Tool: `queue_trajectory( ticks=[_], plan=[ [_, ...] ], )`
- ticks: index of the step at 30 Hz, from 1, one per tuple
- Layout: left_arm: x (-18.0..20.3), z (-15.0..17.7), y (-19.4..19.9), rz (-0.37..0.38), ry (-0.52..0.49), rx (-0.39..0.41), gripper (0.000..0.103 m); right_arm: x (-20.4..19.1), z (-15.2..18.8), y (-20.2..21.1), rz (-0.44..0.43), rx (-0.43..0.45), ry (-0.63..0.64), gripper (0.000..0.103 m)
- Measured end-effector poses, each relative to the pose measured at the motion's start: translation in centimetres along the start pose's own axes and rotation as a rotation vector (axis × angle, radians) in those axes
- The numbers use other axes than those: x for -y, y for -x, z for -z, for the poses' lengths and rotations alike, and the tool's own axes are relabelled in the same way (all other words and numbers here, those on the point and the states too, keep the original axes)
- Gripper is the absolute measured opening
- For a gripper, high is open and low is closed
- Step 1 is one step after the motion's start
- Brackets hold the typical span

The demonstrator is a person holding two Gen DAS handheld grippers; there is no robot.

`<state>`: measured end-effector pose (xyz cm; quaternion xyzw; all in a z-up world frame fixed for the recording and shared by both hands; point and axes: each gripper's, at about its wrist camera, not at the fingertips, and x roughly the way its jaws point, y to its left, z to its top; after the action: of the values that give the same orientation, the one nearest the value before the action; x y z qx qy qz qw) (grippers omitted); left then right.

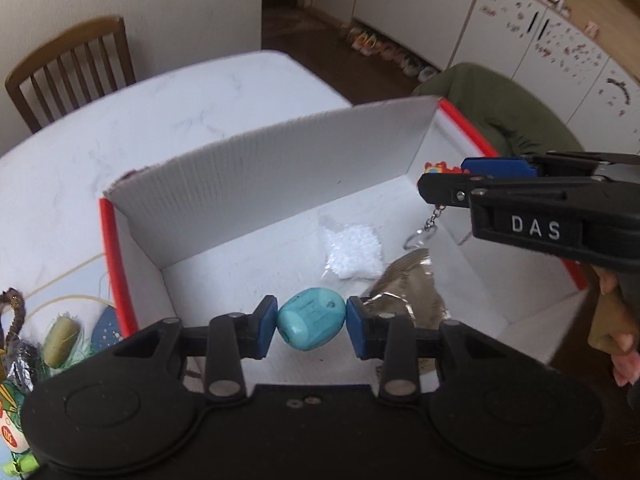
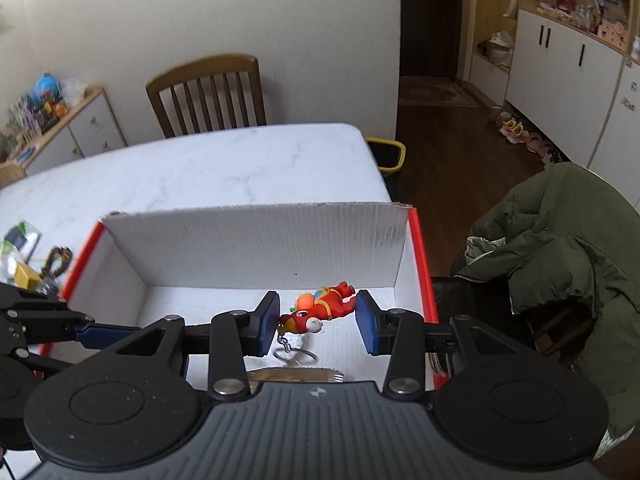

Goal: Organize objects
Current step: 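Carry the teal stone and red keychain with both grippers into the shoebox, then open both grippers to release the stone and keychain in the box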

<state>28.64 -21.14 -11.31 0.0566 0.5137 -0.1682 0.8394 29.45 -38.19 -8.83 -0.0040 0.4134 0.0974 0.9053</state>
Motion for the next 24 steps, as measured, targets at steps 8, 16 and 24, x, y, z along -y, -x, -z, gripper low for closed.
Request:
queue_trajectory(
  ticks=[8, 16, 24],
  plan=[
    [0.2, -1.6, -3.0, -0.06, -0.011, -0.043, 0.036, 0.5, 0.3, -3.4, -0.009, -0.089, 0.039, 0.04],
    [0.9, -2.3, -5.4, -0.093, -0.05, -0.096, 0.036, -0.6, 1.5, -4.3, -0.054, -0.172, 0.155, 0.04],
    [0.2, -2.3, -7.0, -0.085, -0.025, -0.162, 0.036, -0.6, 1.1, -4.8, -0.074, -0.22, 0.145, 0.041]
  ],
)
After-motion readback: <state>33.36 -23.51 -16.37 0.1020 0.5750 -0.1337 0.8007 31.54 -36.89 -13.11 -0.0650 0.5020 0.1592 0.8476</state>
